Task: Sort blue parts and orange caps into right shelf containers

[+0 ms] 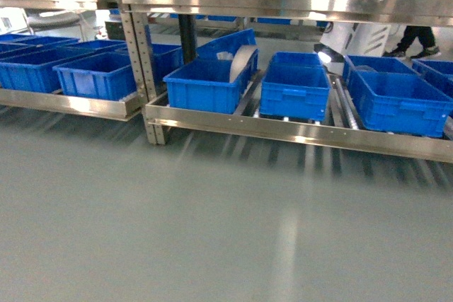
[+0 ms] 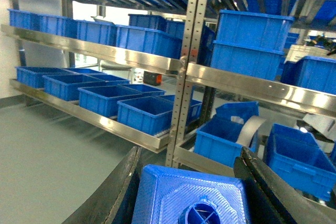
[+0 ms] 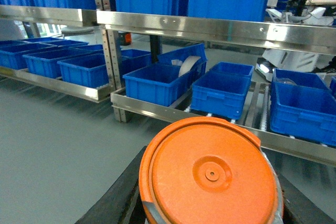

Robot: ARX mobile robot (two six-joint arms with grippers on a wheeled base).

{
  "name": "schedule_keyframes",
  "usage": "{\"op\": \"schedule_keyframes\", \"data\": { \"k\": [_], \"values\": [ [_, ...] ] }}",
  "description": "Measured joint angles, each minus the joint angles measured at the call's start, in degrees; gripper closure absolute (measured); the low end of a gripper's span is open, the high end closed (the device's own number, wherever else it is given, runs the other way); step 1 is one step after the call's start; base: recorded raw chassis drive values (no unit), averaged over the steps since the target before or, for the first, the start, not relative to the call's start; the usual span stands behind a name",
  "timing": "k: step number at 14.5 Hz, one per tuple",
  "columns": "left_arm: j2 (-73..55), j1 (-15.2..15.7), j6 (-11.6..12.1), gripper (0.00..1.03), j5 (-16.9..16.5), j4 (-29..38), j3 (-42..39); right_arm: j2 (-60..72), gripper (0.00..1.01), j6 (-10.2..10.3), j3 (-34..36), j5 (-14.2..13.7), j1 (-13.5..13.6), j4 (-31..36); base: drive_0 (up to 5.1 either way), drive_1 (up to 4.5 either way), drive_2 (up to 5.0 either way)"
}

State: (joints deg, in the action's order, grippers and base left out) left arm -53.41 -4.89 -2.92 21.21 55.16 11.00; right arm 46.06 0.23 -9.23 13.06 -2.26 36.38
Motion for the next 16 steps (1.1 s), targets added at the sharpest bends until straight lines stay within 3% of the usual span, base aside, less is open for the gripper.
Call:
{"op": "schedule_keyframes", "data": {
  "k": [7, 16],
  "values": [
    [-0.1, -0.2, 0.0, 0.56, 0.0, 0.0, 0.0, 0.0, 0.57, 0.0, 0.0, -0.2, 0.0, 0.0, -1.6, -1.60, -1.6],
    [-0.1, -0.2, 0.0, 0.56, 0.0, 0.0, 0.0, 0.0, 0.57, 0.0, 0.0, -0.2, 0.0, 0.0, 0.0, 0.00, 0.0]
  ]
}}
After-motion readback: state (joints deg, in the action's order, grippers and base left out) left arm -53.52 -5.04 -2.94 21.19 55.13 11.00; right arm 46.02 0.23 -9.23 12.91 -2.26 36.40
